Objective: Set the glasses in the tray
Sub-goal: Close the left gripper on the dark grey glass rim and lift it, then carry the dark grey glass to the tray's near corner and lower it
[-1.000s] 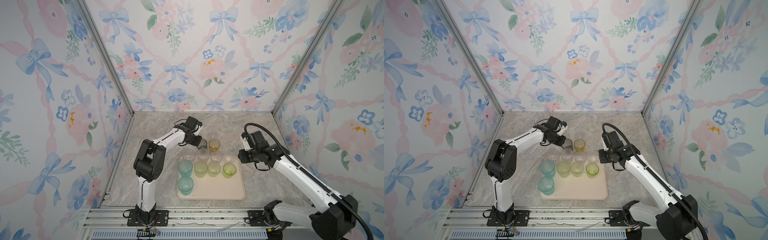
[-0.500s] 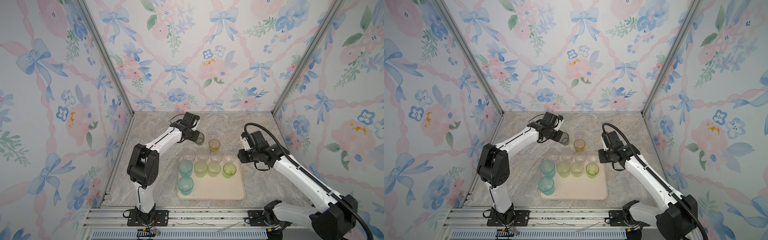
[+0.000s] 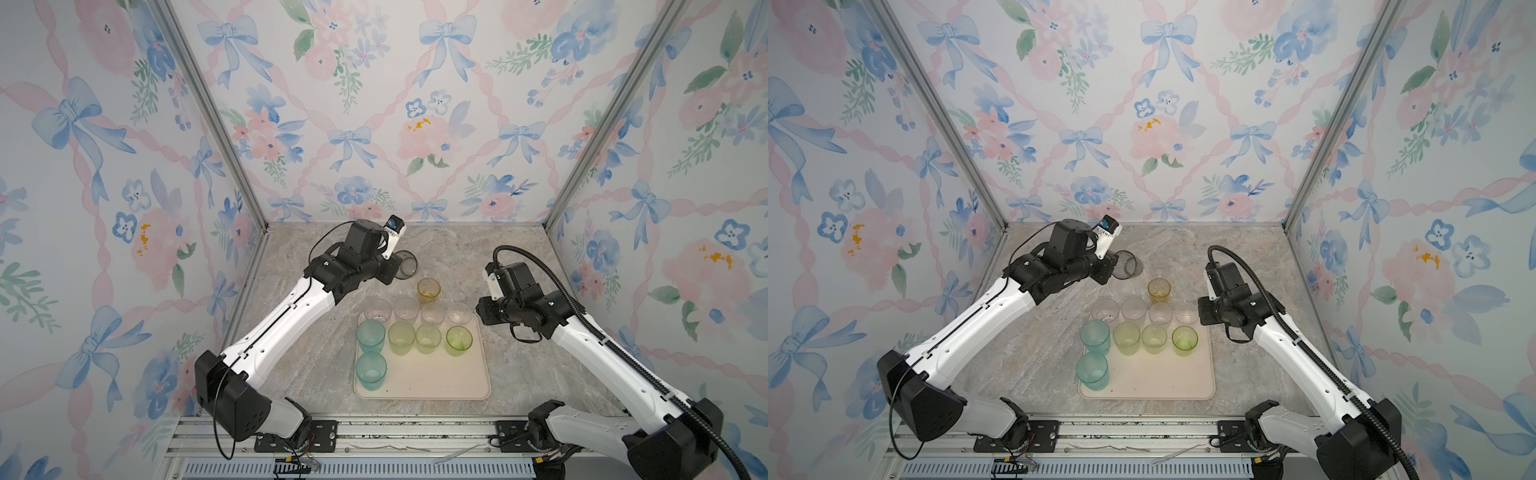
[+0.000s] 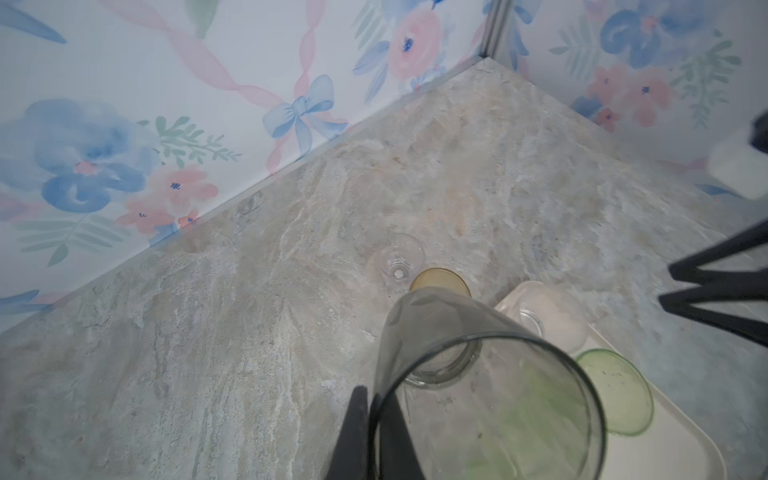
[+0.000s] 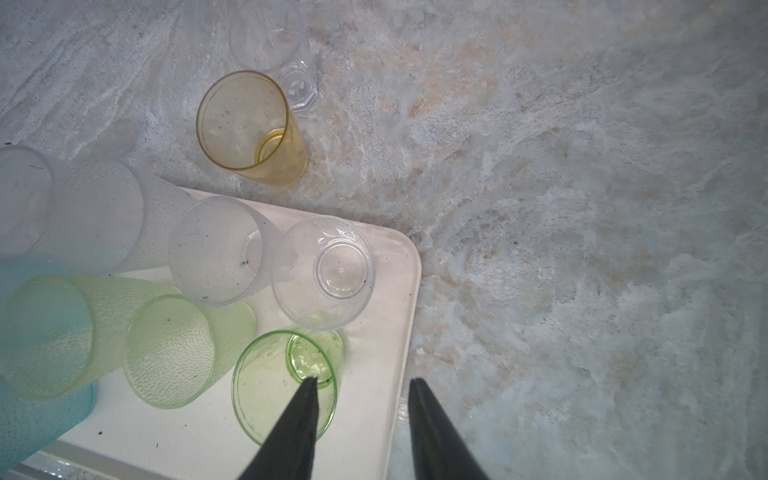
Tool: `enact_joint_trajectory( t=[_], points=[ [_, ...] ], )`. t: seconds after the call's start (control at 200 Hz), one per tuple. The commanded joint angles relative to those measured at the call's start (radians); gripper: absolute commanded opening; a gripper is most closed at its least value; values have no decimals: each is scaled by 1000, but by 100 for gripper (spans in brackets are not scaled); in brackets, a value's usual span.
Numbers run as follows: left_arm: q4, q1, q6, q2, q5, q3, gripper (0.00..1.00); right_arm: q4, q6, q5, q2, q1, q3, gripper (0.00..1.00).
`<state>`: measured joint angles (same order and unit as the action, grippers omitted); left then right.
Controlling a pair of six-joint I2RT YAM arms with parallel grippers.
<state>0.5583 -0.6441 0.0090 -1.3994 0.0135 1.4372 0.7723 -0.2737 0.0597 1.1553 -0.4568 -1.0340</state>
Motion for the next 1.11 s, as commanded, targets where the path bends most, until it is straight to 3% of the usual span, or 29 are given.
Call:
enact_joint_trajectory(
  t=[0.0,0.175,0.415,0.685,1.1],
  points=[
    [94,-77,47,66,42,-52,6,-38,-33,5,-21,6,20,40],
    [198,-226,17,133,41,-129,6,-50,-50,-6,-27,7,23,40],
    [289,-415,-94,70,-15,-235,5,-47,-64,-15,-55,2,21,40],
    [283,-425,-172,8,-63,-297,5,-31,-63,-17,-81,-2,29,40],
    [238,-424,-170,-60,-71,-356,4,-38,-57,-31,-63,-2,31,40]
  ],
)
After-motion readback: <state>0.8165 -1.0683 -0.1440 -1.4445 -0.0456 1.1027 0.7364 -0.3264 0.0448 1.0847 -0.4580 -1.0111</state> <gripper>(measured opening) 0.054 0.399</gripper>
